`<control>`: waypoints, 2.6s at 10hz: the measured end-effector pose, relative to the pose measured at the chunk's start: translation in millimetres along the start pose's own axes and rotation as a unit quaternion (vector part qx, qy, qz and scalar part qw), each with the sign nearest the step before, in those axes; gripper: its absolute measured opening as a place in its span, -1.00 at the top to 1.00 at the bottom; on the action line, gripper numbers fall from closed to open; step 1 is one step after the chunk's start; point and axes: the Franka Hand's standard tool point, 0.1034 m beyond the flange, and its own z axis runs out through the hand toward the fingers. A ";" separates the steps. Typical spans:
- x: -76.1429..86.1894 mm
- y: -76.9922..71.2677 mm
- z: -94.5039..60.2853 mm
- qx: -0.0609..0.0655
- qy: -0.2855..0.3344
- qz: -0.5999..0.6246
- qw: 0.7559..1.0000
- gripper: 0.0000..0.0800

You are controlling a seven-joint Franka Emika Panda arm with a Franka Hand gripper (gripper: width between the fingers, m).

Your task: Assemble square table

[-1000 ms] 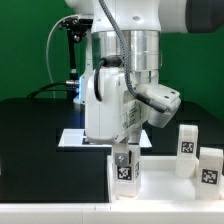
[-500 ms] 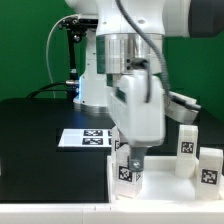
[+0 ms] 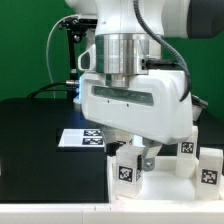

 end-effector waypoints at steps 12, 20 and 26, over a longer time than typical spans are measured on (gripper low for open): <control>-0.3 0.8 1.5 -0.015 -0.010 0.175 0.984 0.29; 6.0 -0.6 -0.4 -0.004 -0.014 0.317 0.948 -0.41; 4.3 -6.7 -0.7 0.000 0.004 0.000 1.000 -0.62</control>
Offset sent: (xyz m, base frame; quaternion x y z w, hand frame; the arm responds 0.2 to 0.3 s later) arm 0.0000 0.0000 0.0000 0.0000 0.0000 0.0650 0.9979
